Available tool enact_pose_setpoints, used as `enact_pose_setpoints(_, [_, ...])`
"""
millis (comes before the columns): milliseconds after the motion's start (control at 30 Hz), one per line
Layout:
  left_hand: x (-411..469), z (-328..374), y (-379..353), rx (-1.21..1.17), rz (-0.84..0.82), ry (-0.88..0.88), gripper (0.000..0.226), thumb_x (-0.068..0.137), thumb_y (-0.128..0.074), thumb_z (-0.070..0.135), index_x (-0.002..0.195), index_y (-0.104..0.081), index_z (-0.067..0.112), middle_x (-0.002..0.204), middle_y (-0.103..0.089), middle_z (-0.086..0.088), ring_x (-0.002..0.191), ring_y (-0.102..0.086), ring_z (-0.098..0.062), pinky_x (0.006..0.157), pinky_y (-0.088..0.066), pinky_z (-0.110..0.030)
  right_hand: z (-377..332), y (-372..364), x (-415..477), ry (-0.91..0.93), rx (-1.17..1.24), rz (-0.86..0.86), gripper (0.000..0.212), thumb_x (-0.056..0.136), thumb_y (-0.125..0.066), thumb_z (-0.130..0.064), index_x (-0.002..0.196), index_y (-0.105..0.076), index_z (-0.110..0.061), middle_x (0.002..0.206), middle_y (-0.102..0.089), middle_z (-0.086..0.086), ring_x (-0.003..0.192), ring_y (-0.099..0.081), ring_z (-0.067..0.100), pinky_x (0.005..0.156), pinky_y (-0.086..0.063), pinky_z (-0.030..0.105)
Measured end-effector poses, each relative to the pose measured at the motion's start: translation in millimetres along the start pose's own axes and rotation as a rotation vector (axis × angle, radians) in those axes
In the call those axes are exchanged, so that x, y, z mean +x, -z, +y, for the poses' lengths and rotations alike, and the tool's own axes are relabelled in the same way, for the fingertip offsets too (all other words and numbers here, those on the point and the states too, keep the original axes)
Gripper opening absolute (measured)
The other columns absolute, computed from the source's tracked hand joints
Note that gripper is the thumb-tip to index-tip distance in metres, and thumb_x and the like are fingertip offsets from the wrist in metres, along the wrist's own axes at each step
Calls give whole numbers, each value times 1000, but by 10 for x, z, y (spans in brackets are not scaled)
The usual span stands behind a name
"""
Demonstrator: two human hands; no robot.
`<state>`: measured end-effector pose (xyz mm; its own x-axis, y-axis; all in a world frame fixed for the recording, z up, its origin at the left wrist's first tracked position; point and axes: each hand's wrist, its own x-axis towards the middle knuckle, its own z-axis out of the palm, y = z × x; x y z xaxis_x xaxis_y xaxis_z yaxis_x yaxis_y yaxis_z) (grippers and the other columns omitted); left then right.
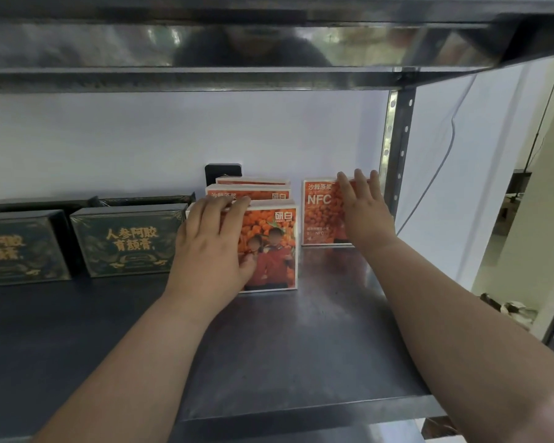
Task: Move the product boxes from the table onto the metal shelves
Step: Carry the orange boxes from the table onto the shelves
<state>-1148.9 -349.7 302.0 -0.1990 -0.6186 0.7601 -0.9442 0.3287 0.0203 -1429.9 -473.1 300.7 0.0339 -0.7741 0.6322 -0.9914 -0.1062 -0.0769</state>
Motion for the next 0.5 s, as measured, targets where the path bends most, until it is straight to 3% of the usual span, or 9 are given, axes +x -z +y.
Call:
enact_pose_setpoints(333, [8, -9, -4, 42, -49, 16, 84, 77, -72, 34, 151, -35, 16, 148, -41, -13, 145, -22, -39, 117, -25, -59, 87, -36, 3, 31, 54, 0, 82, 96, -60, -17, 161, -11, -21, 168, -9, 14, 154, 7, 41, 121, -22, 60])
enact_pose_setpoints(500, [-4, -13, 21, 36, -40, 23, 81, 79, -71, 36, 150, -37, 18, 151, -37, -11, 147, -18, -39, 118, -22, -60, 132, -61, 4, 47, 4, 3, 88, 93, -67, -28, 161, -10, -21, 167, -12, 16, 154, 2, 43, 121, -20, 58])
